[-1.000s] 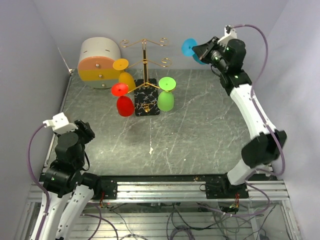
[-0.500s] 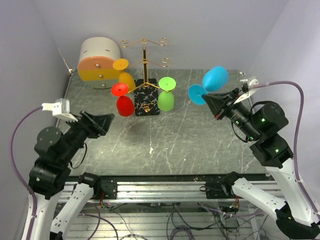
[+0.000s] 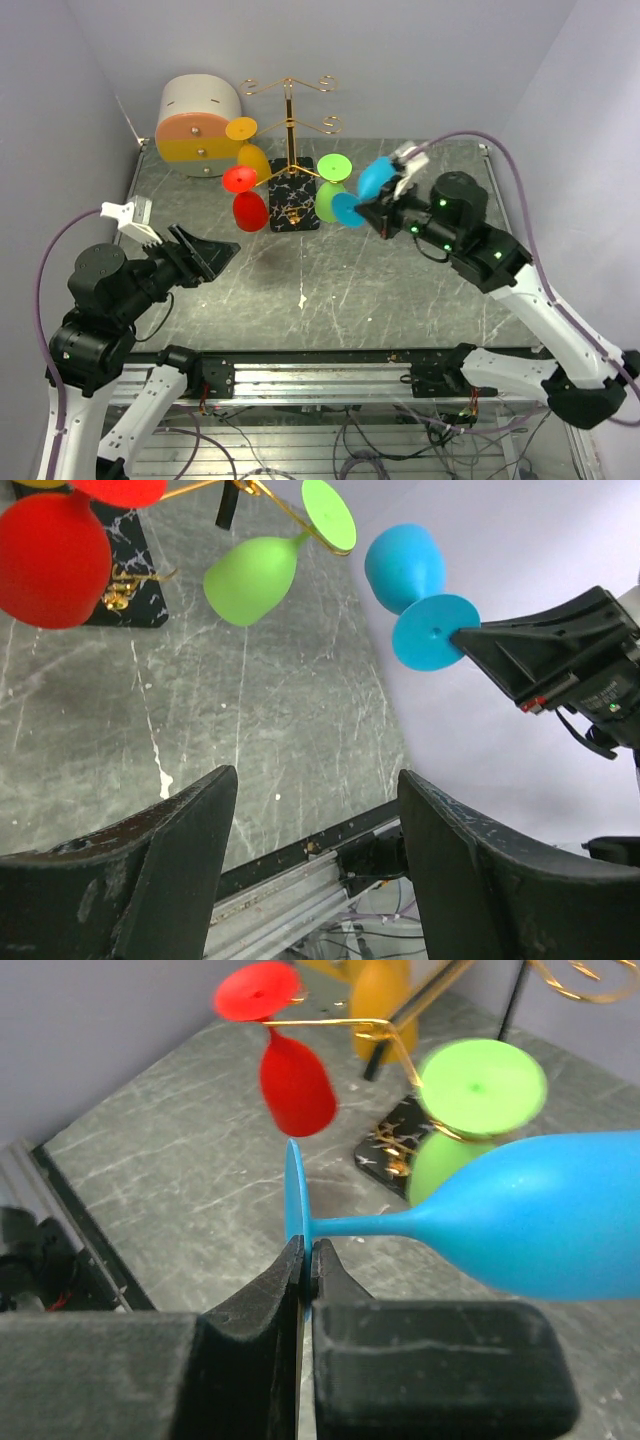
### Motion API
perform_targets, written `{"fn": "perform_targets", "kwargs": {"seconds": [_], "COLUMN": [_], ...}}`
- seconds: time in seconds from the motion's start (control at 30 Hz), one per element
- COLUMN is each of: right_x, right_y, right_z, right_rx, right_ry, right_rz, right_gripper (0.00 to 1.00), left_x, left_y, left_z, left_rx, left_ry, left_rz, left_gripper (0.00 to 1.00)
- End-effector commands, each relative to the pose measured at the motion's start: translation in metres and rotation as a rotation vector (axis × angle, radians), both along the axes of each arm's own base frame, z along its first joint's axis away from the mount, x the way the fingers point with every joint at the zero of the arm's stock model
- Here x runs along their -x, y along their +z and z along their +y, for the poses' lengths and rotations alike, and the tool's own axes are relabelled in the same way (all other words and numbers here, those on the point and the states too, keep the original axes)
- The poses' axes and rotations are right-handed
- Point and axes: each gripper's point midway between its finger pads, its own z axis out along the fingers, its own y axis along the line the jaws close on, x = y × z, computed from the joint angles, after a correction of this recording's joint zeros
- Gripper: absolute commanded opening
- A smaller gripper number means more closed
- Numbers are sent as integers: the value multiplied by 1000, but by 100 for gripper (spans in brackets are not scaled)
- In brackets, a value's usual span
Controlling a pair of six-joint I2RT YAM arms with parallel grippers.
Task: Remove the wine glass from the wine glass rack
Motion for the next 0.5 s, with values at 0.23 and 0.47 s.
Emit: {"fn": "perform_targets", "kwargs": {"seconds": [0.23, 0.47], "right_x": [46, 80], "right_y": [18, -7], "right_z": [73, 94], "right_rx": [315, 428], "right_ry": [-175, -117], "right_rz": [-349, -599], "right_gripper": [0, 0], "left_x": [16, 24], "left_y": [-3, -3], "left_z": [4, -13], "left_rx": [48, 163], "left_ry": [22, -59], "left_rz": [63, 116], "left_gripper": [76, 75]}}
